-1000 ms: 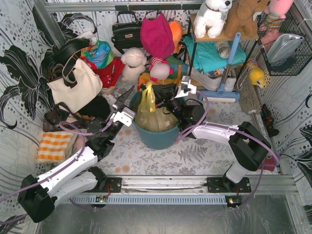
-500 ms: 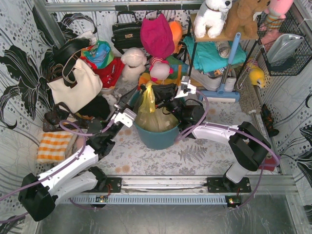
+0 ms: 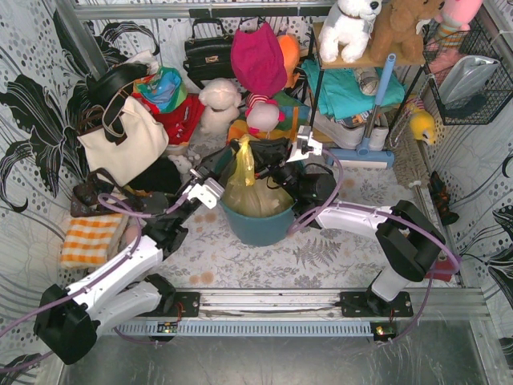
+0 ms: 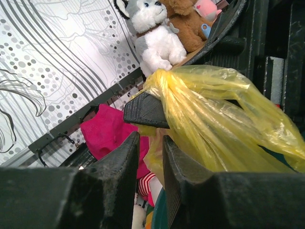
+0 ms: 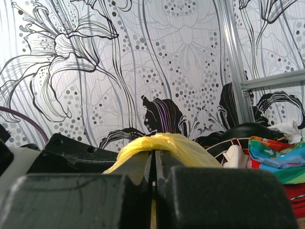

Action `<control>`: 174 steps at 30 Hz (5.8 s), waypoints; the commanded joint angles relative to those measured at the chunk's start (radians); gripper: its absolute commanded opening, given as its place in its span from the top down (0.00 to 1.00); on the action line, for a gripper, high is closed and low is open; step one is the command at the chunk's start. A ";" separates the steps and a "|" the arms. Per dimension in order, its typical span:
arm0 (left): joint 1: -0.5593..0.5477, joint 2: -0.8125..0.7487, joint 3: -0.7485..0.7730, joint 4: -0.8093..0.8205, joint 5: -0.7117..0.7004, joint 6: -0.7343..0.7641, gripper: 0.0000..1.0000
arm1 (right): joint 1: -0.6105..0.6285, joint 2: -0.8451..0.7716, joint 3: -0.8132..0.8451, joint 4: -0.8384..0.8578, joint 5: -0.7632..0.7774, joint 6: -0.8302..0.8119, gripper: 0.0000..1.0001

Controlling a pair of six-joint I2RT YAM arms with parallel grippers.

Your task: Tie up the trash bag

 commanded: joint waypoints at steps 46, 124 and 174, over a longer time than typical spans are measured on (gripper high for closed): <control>0.048 0.013 0.082 0.040 0.003 -0.051 1.00 | 0.015 -0.051 -0.016 0.025 -0.018 0.013 0.86; 0.048 0.015 0.117 0.036 0.043 -0.068 1.00 | 0.014 -0.239 0.472 -1.432 -0.006 -0.511 0.50; 0.070 0.099 0.522 -0.382 -0.026 -0.518 0.79 | 0.016 -0.285 0.401 -1.297 -0.005 -0.484 1.00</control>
